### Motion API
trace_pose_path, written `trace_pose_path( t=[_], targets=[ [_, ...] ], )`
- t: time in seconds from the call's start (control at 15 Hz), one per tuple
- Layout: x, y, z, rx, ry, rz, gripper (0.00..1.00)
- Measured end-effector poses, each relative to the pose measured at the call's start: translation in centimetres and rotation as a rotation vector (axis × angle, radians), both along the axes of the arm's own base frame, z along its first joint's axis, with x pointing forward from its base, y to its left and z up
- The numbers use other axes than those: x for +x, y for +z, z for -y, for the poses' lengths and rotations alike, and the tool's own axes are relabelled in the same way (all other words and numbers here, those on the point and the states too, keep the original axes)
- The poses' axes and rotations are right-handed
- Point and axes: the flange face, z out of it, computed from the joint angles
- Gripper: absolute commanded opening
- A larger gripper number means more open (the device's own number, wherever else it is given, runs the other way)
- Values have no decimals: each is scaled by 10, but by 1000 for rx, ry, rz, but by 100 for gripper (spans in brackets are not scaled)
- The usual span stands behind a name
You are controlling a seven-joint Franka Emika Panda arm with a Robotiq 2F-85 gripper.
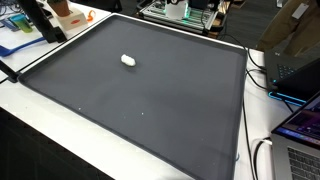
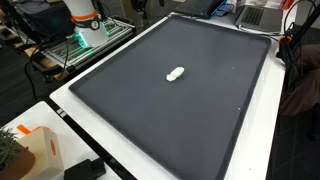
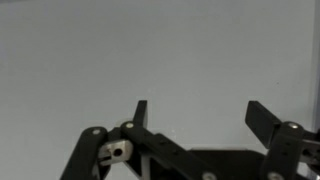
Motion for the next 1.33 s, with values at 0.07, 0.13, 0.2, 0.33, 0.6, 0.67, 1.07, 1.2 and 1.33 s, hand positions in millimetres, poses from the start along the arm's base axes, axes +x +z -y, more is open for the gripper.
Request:
trace_pose_path(
  t=[0.07, 0.13, 0.2, 0.33, 0.6, 0.67, 1.07, 1.2, 1.33],
  targets=[
    [-6, 6, -3, -3, -8, -16, 100],
    [-14, 13, -5, -7, -14, -24, 100],
    [-23, 20, -9, -10, -16, -26, 100],
    [-40, 36, -17, -15, 4, -1, 100],
    [-55, 42, -19, -18, 8, 24, 100],
    [-56, 41, -19, -18, 8, 22, 100],
    [-54, 42, -19, -17, 7, 23, 100],
    [-52, 45, -18, -14, 6, 28, 100],
    [-49, 49, -19, -8, 8, 22, 100]
  ],
)
